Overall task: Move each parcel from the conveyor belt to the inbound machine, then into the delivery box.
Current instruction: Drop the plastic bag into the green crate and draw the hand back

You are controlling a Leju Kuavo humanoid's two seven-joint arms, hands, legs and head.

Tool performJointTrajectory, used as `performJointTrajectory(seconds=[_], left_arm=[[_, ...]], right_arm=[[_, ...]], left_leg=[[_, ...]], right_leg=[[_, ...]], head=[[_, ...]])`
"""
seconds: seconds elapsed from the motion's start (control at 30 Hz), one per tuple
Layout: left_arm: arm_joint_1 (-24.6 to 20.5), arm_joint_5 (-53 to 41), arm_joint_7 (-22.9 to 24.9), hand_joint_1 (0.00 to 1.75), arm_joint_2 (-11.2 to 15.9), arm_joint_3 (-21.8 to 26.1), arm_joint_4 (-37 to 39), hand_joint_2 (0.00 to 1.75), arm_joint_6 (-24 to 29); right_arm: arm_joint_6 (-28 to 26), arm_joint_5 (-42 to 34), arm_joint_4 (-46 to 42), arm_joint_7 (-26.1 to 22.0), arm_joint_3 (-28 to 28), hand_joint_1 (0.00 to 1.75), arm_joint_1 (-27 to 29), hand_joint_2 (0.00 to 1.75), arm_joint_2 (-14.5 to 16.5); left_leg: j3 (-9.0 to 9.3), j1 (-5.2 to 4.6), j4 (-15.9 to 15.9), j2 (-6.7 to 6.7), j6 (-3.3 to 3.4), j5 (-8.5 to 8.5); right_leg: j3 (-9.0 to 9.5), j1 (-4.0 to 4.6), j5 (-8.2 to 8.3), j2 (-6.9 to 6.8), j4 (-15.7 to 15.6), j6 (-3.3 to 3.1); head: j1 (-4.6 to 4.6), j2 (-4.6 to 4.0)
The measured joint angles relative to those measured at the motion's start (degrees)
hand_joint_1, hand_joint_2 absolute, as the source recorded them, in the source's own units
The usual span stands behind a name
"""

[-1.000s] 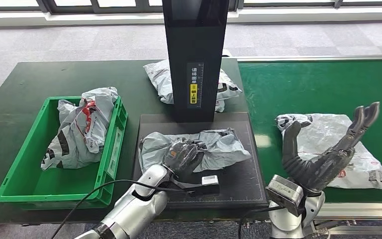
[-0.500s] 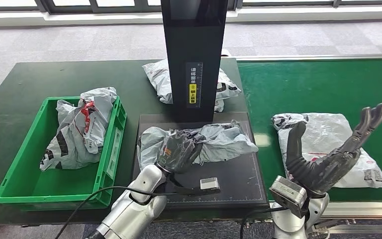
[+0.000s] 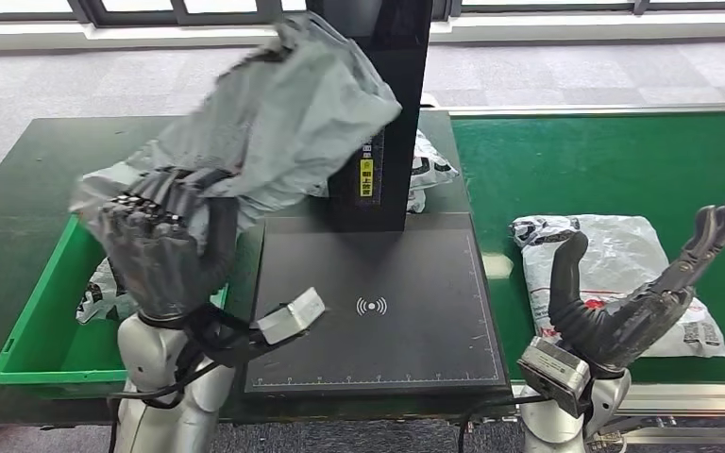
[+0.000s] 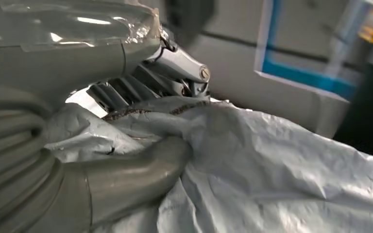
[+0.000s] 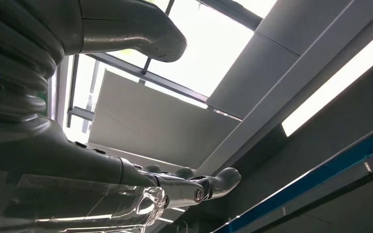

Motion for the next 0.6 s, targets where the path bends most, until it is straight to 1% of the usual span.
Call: performJointTrajectory(seconds=[0.1,0.13,0.2,0.3,0.4,0.53,0.6], left_arm=[[0.72,5.1,-7.74,1.75,-1.51,7.77,-3.91,1.75,0.0],[0.96,5.89,-9.21,1.75,-1.82,9.87,-4.9,1.75,0.0],[1.5,6.79,-10.63,1.75,-2.01,12.85,-6.44,1.75,0.0],[2.08,8.39,-11.88,1.75,-2.05,16.22,-7.77,1.75,0.0],[2.26,8.72,-11.99,1.75,-2.05,19.0,-8.36,1.75,0.0],[2.24,7.3,-9.52,1.75,-2.06,21.63,-8.03,1.75,0.0],[2.06,7.44,-8.25,1.75,-2.09,22.88,-6.46,1.75,-0.01]], right_arm=[[0.0,0.02,0.0,0.0,-0.01,0.0,-0.01,1.75,0.0],[0.0,0.02,0.0,0.0,-0.01,0.0,-0.01,1.75,0.0],[0.0,0.0,0.0,0.0,-0.02,0.0,-0.01,1.75,0.0],[0.0,-0.03,0.0,0.0,-0.02,0.0,-0.02,1.75,0.0],[0.0,-0.04,0.0,0.0,-0.02,0.0,-0.02,1.75,0.0],[0.0,-0.03,0.0,0.0,-0.02,0.0,-0.02,1.75,0.0],[0.0,-0.03,-0.02,0.0,-0.02,0.0,-0.01,1.75,0.0]], left_leg=[[0.02,0.01,0.0,0.0,-0.01,0.01],[0.02,0.01,0.0,-0.01,-0.01,0.01],[0.03,0.01,0.0,-0.01,-0.01,0.01],[0.03,0.01,0.0,-0.01,-0.01,0.01],[0.03,0.01,0.0,-0.01,-0.01,0.01],[0.03,0.01,0.0,-0.01,-0.01,0.01],[0.05,0.01,0.0,-0.01,-0.01,0.01]], right_leg=[[0.0,0.02,0.0,-0.01,0.0,-0.01],[0.0,0.02,0.0,-0.01,0.0,-0.01],[0.01,0.01,0.0,-0.01,0.0,-0.01],[0.01,-0.01,0.0,-0.01,0.0,-0.01],[0.01,-0.01,0.0,-0.01,-0.01,0.0],[0.01,-0.01,0.0,-0.01,-0.01,0.0],[0.01,-0.01,0.0,-0.01,-0.01,-0.01]], head=[[0.0,0.0],[0.0,0.0],[0.0,0.0],[0.01,0.0],[0.02,0.0],[0.01,0.0],[0.0,0.0]])
